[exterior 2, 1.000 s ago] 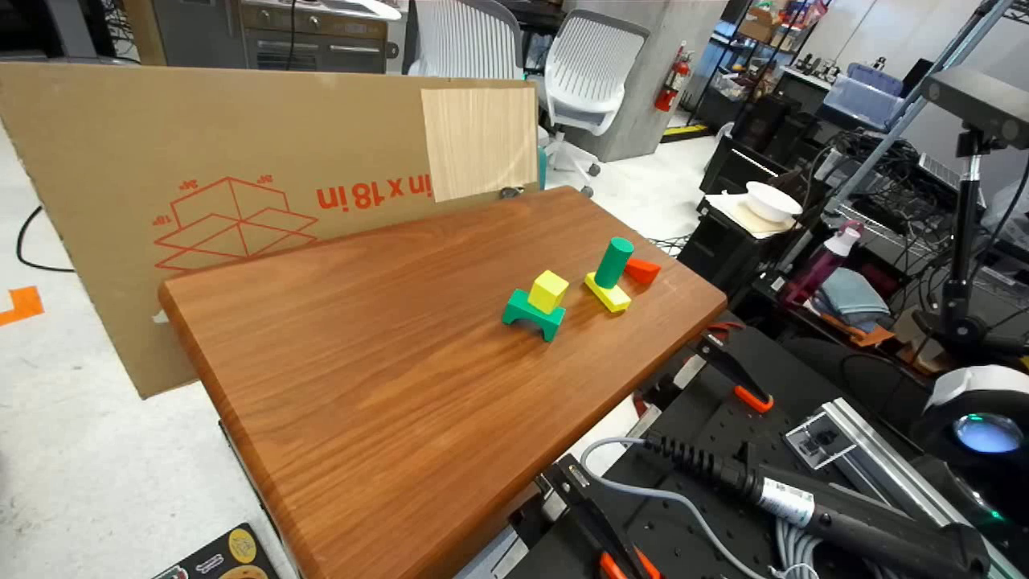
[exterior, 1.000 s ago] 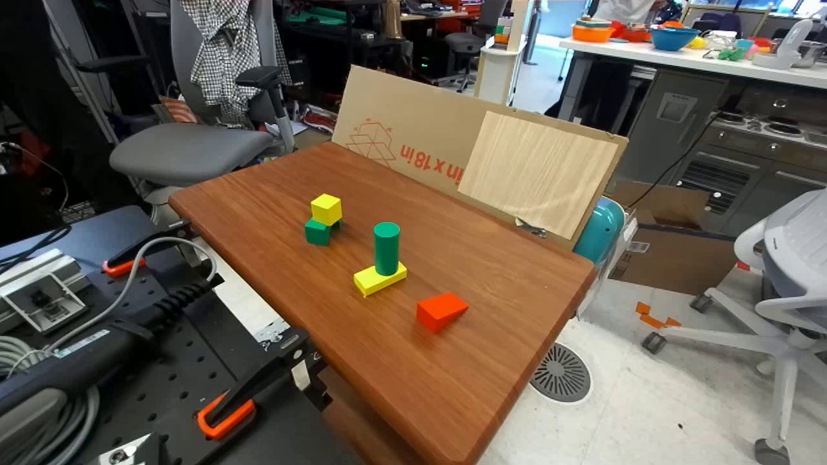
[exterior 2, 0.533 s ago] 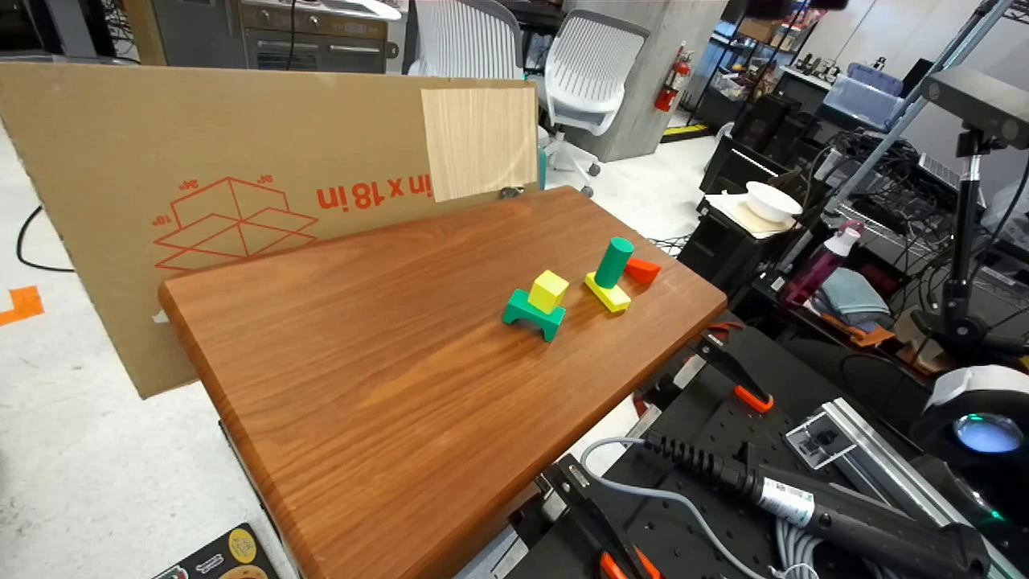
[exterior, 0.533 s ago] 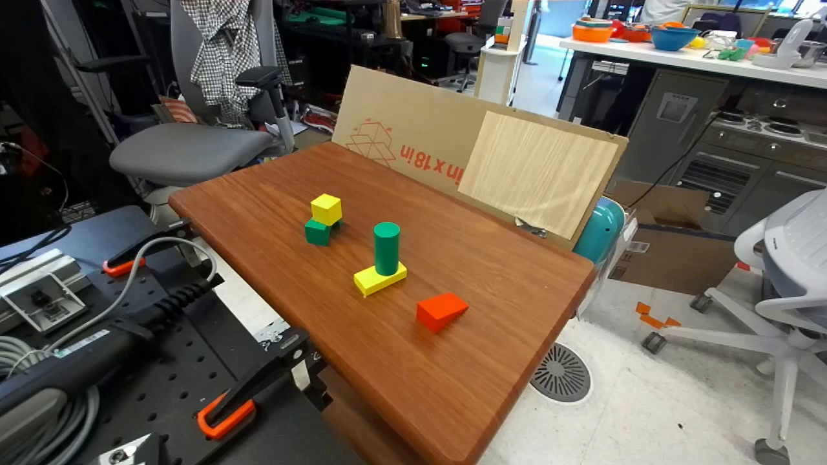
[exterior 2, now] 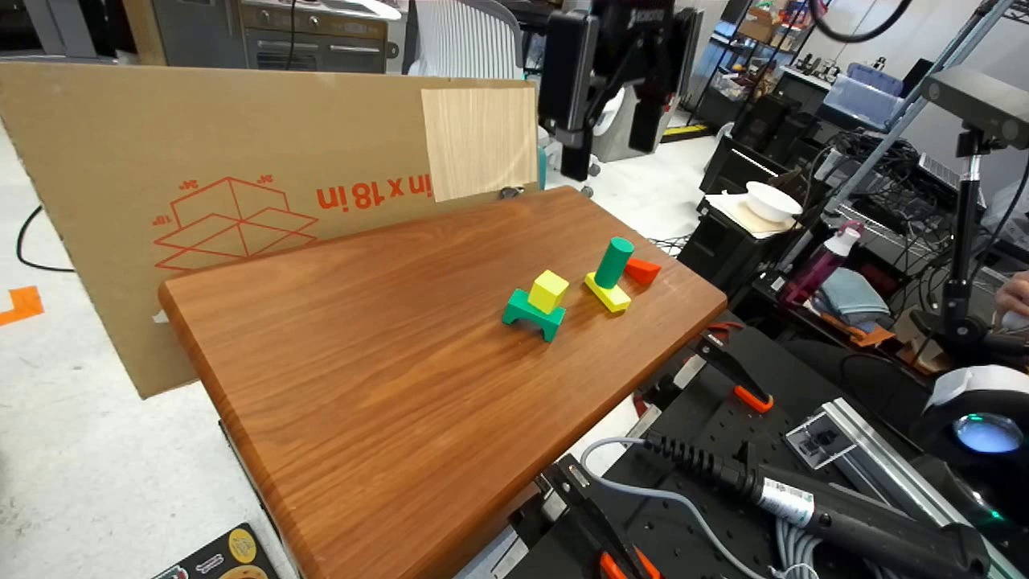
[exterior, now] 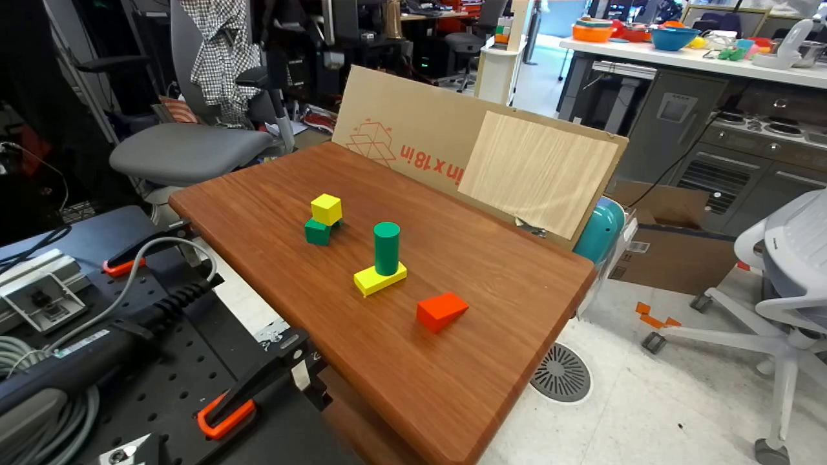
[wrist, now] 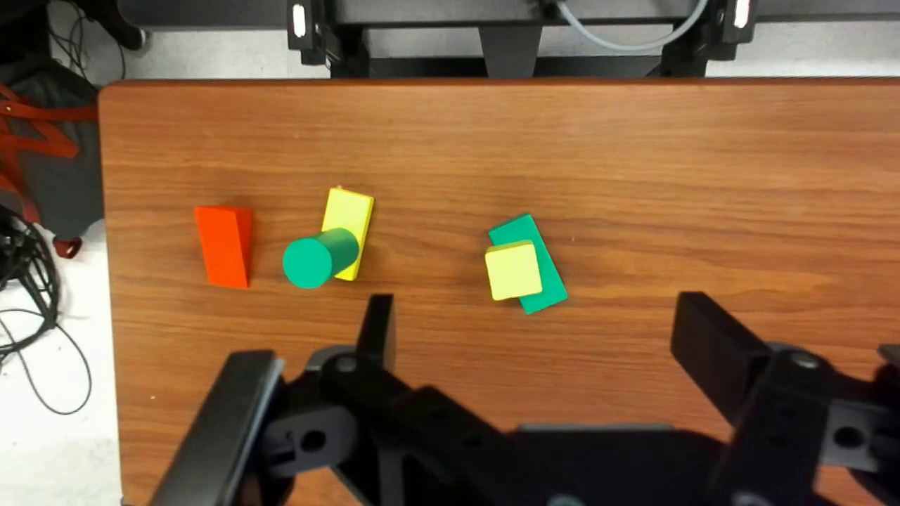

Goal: Remove the yellow block from the top of the green block on the left and place it on top of the cylindrical green block

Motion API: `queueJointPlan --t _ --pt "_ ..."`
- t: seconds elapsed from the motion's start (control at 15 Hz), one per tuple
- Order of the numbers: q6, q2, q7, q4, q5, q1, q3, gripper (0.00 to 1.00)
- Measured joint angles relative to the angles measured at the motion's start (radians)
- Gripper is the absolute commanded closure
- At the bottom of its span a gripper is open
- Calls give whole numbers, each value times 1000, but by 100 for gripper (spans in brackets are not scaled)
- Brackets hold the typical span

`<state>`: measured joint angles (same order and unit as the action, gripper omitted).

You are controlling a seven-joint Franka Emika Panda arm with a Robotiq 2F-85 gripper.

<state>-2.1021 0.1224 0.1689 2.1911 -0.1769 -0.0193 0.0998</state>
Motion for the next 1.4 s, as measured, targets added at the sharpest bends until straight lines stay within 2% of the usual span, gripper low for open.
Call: queueJointPlan --t 0.53,1.4 --pt "-155 226 6 -76 -10 -29 -7 0" --pt "-157 359 -27 -112 -11 -41 -24 0"
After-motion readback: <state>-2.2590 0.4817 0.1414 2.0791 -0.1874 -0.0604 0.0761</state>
